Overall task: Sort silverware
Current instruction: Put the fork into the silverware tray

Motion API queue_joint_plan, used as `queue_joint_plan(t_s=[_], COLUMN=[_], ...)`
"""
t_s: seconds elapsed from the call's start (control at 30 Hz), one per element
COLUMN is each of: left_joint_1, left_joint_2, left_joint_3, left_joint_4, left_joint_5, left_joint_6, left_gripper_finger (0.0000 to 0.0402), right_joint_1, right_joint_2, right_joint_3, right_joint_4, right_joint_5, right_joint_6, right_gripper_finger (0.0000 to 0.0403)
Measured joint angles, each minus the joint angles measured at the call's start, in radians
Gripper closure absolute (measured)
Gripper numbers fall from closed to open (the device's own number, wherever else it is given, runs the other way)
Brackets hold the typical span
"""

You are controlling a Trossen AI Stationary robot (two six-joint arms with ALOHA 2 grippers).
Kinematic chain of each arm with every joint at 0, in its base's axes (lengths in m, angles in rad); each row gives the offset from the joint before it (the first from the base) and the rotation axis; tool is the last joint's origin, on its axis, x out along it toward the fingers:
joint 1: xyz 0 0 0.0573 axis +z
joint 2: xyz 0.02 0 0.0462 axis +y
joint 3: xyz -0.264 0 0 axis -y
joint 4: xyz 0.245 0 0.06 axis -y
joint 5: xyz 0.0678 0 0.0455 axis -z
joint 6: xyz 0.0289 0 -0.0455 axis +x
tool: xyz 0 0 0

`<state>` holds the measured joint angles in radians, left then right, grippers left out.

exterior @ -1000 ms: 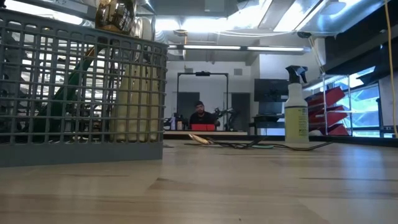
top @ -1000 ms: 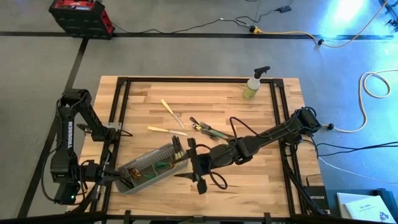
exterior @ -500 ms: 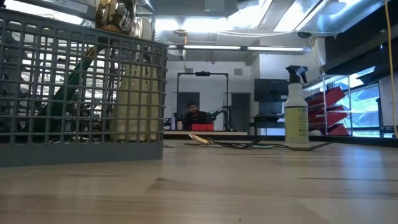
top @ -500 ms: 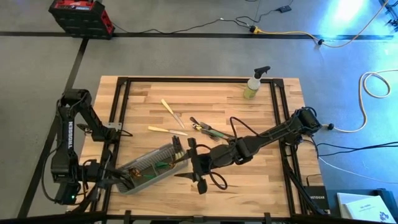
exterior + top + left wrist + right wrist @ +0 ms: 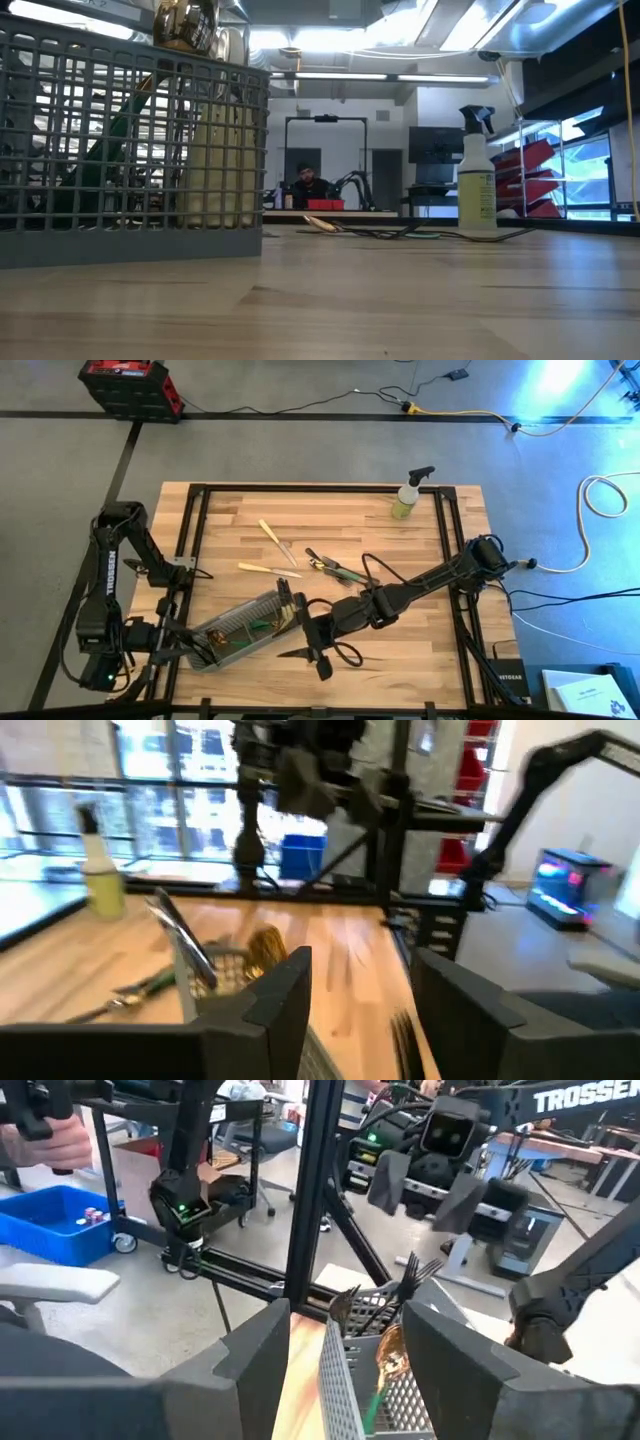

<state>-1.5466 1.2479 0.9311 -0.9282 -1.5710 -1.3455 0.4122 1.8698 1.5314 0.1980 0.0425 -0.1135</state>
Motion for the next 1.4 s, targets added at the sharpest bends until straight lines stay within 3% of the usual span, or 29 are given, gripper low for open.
queue_joint_plan(t_s=[0.17, 0.3, 0.47, 0.7, 0.87, 1.1, 1.27, 1.4], left_joint_1=[0.114, 0.131, 0.107, 0.072, 0.055, 0.073, 0.143, 0.211], left_joint_2=[-0.003, -0.005, -0.005, -0.014, -0.021, -0.025, -0.026, -0.026], left_joint_3=[0.053, 0.102, 0.159, 0.173, 0.173, 0.174, 0.180, 0.180], left_joint_4=[0.016, 0.067, 0.110, 0.091, 0.053, 0.030, 0.096, 0.302], left_joint_5=[0.045, 0.120, 0.110, 0.174, 0.182, 0.266, 0.195, 0.150], left_joint_6=[0.162, 0.343, 0.502, 0.510, 0.459, 0.395, 0.477, 0.664], left_gripper_finger=[0.0246, 0.0246, 0.0246, 0.0246, 0.0246, 0.0246, 0.0247, 0.0247], right_joint_1=[0.000, 0.000, -0.017, -0.047, -0.063, -0.060, -0.038, -0.007], right_joint_2=[0.016, 0.052, 0.137, 0.318, 0.444, 0.508, 0.497, 0.470], right_joint_3=[0.000, 0.011, 0.141, 0.377, 0.516, 0.593, 0.596, 0.595], right_joint_4=[0.046, 0.037, -0.093, -0.217, -0.250, -0.209, -0.192, -0.239], right_joint_5=[-0.038, -0.069, -0.010, -0.054, -0.026, 0.065, 0.165, 0.277], right_joint_6=[-0.060, -0.262, -0.619, -1.146, -1.428, -1.451, -1.439, -1.464], right_gripper_finger=[0.0224, 0.0224, 0.0224, 0.0224, 0.0234, 0.0266, 0.0279, 0.0287])
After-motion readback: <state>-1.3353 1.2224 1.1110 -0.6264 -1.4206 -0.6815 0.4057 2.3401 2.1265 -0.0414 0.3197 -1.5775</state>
